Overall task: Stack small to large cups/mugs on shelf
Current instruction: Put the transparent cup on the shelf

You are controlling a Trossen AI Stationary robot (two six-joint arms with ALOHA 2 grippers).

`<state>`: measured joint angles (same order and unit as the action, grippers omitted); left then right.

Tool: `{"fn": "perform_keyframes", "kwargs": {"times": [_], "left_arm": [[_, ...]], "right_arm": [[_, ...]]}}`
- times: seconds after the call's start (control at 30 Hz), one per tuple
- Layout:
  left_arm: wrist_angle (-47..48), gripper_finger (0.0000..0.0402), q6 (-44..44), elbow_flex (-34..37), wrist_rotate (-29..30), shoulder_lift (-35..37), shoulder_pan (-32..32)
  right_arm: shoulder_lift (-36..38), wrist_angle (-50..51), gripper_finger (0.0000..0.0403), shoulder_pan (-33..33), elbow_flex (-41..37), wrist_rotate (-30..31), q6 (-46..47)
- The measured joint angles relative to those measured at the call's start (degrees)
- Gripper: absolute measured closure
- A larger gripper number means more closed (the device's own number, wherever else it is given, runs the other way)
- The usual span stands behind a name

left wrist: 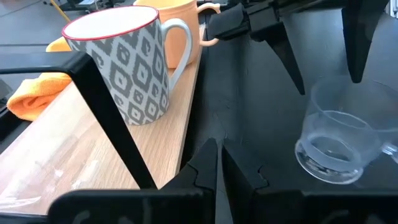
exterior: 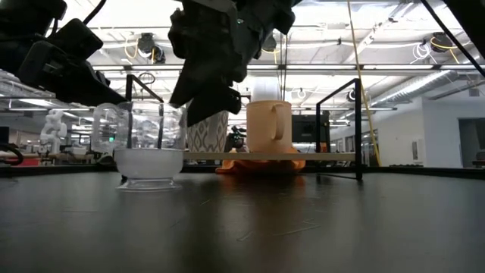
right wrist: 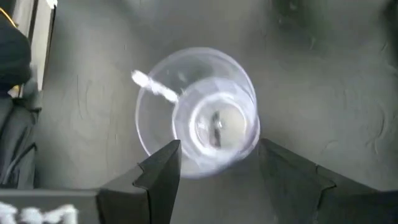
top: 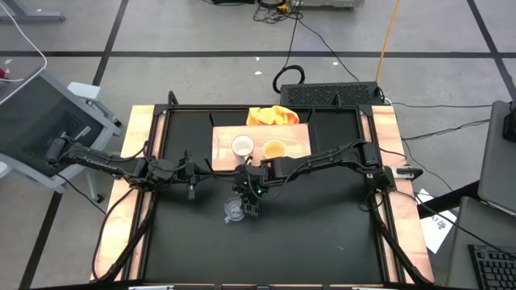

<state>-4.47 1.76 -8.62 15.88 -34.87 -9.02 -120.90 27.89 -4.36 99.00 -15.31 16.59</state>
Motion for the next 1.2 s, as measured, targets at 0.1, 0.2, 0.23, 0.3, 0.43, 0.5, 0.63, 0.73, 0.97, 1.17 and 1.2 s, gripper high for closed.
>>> {"fn": "perform_keyframes", "kwargs": {"times": [0.1, 0.2, 0.23, 0.3, 0.43, 0.5, 0.63, 0.73, 0.97, 1.17, 1.2], "left_arm": [[0.02, 0.0376, 0.0, 0.0, 0.0, 0.0, 0.0], [-0.02, 0.0376, 0.04, 0.0, 0.0, 0.0, -0.02], [-0.02, 0.0376, 0.06, 0.0, 0.0, 0.0, -0.02], [-0.04, 0.0376, 0.06, 0.0, 0.0, 0.0, 0.0], [-0.02, 0.0376, 0.02, 0.0, 0.01, 0.0, -0.02], [-0.02, 0.0376, 0.02, 0.0, 0.02, 0.0, -0.02], [-0.02, 0.0376, -0.02, 0.0, 0.02, 0.0, -0.02], [-0.02, 0.0376, -0.02, 0.0, 0.02, 0.0, -0.02], [-0.02, 0.0376, -0.02, 0.0, 0.03, 0.0, -0.02], [-0.02, 0.0376, -0.02, 0.0, 0.04, 0.0, -0.02], [-0.02, 0.0376, -0.02, 0.0, 0.04, 0.0, -0.02]], "right_arm": [[-0.48, -0.86, 0.0197, -0.02, 0.02, 0.0, -0.08], [-0.85, -0.85, 0.0197, 0.0, 0.0, 0.01, -0.08], [-0.95, -1.1, 0.0197, 0.01, 0.0, 0.02, -0.13], [-1.03, -1.79, 0.0197, 0.02, 0.02, 0.02, -0.12], [-1.24, -1.73, 0.0197, 0.0, 0.02, 0.04, -0.32], [-1.25, -1.87, 0.0202, 0.0, 0.02, 0.07, -0.74], [-1.25, -1.93, 0.0226, 0.02, 0.02, 0.11, -1.22], [-1.25, -2.02, 0.0254, 0.02, 0.02, 0.19, -2.03], [-1.25, -2.43, 0.0322, 0.02, 0.02, 0.24, -3.84], [-1.22, -2.79, 0.0383, 0.02, 0.02, 0.37, -5.58], [-1.23, -2.59, 0.0392, 0.02, 0.02, 0.41, -6.07]]}}
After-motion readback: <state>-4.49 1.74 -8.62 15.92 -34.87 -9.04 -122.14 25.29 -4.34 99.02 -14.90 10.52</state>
